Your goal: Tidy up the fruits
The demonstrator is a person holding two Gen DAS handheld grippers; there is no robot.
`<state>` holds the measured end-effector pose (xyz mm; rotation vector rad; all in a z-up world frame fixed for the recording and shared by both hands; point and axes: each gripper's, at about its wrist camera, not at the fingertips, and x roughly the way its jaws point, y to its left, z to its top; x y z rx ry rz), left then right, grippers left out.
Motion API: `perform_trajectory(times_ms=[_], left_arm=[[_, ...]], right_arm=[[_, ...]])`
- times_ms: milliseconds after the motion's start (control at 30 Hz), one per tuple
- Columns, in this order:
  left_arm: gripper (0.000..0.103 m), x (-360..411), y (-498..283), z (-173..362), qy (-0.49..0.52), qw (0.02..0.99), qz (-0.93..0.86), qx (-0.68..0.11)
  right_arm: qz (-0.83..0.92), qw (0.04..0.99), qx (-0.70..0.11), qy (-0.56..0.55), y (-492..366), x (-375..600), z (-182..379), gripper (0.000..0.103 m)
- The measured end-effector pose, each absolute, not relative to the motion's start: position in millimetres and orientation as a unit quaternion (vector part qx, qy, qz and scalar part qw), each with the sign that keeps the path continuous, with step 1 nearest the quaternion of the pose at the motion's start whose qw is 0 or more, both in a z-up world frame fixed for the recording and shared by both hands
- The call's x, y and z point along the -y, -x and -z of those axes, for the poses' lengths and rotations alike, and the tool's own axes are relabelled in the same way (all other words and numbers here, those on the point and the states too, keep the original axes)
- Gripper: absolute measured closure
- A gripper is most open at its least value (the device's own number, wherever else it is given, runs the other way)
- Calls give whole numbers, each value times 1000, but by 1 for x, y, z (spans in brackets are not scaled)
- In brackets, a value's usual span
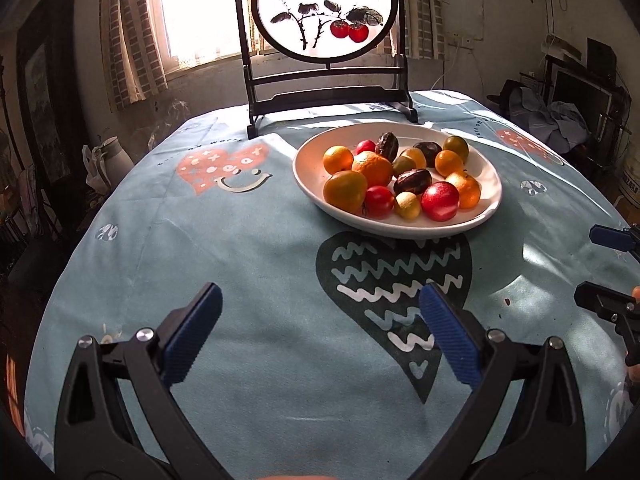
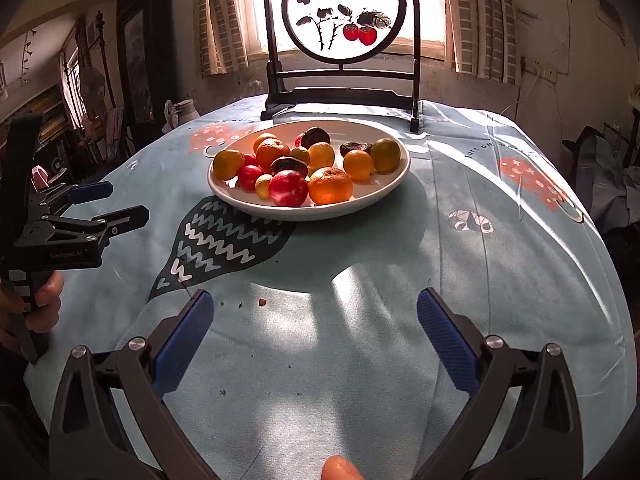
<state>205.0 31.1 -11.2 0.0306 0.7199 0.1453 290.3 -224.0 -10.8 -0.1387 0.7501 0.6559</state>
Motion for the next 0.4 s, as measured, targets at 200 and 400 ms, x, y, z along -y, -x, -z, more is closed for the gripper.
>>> perform_trajectory(times_ms=[200, 400], left_arm=[[2, -30, -204, 11, -18, 935, -75, -346], [2, -33, -205, 11, -21, 935, -90, -341]], right_arm=[[-311, 876, -363, 67, -291, 223, 13, 1], [-310, 875, -366, 68, -292, 224, 15, 1]])
